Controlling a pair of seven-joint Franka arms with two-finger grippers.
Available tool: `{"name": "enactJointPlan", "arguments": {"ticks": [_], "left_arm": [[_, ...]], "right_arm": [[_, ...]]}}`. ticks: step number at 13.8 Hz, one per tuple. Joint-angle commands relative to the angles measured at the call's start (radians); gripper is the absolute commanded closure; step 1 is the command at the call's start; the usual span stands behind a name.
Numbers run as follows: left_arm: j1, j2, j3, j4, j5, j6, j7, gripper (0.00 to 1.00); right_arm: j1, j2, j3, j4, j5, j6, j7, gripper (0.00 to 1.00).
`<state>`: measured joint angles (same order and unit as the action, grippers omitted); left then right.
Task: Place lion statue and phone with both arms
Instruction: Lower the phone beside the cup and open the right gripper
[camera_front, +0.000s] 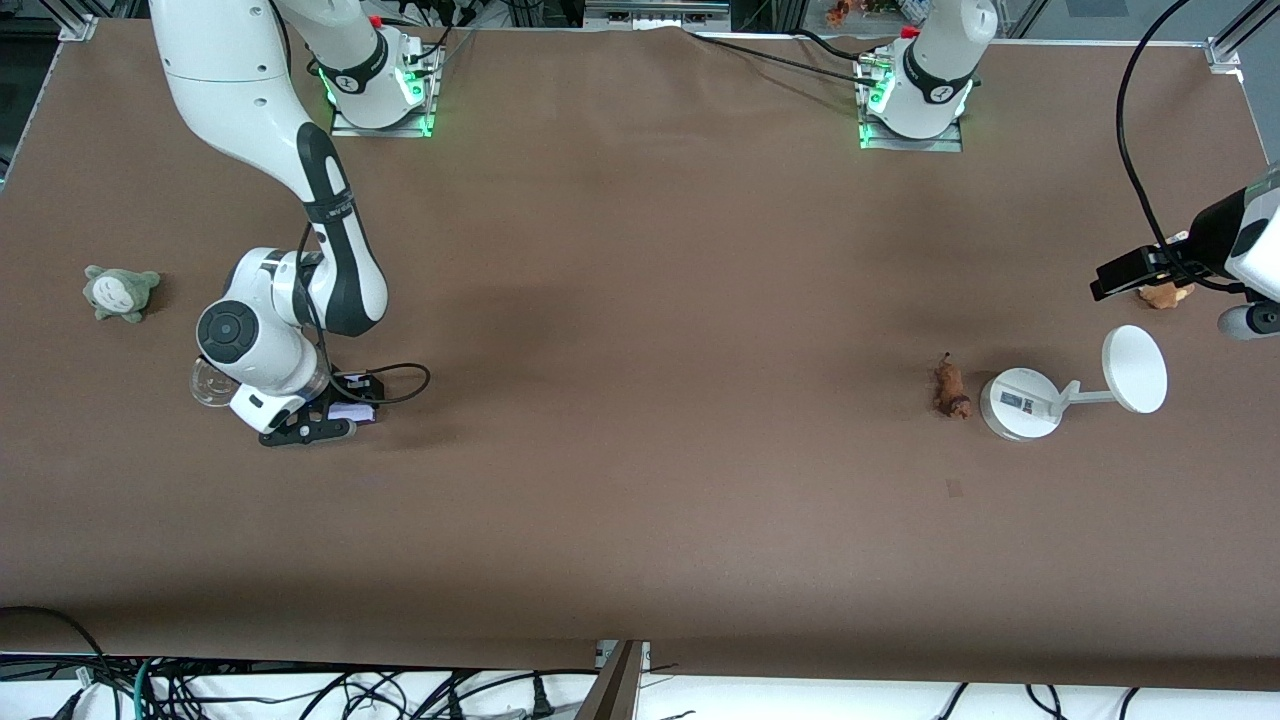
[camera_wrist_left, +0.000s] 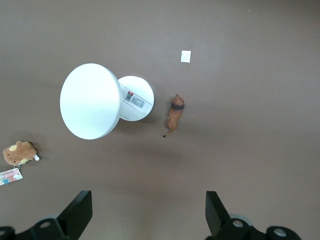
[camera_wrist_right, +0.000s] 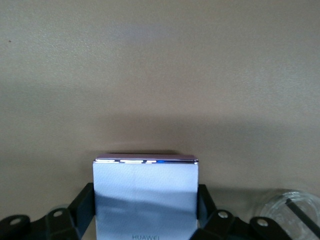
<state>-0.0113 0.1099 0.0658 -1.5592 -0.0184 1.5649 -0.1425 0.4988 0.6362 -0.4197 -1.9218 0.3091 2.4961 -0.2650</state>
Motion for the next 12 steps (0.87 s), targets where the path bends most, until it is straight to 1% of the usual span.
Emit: {"name": "enactJointPlan", "arguments": {"ticks": [1,2,3,4,9,11,12], "left_arm": [[0.005,0.016,0.005,0.036,-0.026,-0.026,0.027,0.0],[0.007,0.016,0.005,0.036,-0.026,-0.026,0.027,0.0],[0.007,0.016,0.005,0.036,-0.026,-0.026,0.027,0.0],[0.005,0.016,0.005,0.036,-0.026,-0.026,0.027,0.0],[0.007,0.016,0.006,0.036,-0.026,-0.026,0.027,0.0],[0.008,0.016,0.005,0.036,-0.026,-0.026,0.027,0.0],[0.008,0.016,0.005,0.036,-0.026,-0.026,0.027,0.0]], "right_arm": [[-0.005,-0.003,0.002,-0.003,0.034,0.013,-0.029,0.16],[-0.005,-0.003,0.002,-0.002,0.039,0.013,-0.029,0.13],[-0.005,-0.003,0.002,-0.002,0.039,0.013,-0.029,0.07],[-0.005,-0.003,0.002,-0.002,0.039,0.013,-0.029,0.04],[-0.002,-0.016,0.002,0.009,0.039,0.001,-0.033,0.04],[-0.002,-0.056,0.001,0.014,0.039,-0.031,-0.034,0.04],[0.0,-0.085,-0.004,0.017,0.039,-0.072,-0.034,0.04]]}}
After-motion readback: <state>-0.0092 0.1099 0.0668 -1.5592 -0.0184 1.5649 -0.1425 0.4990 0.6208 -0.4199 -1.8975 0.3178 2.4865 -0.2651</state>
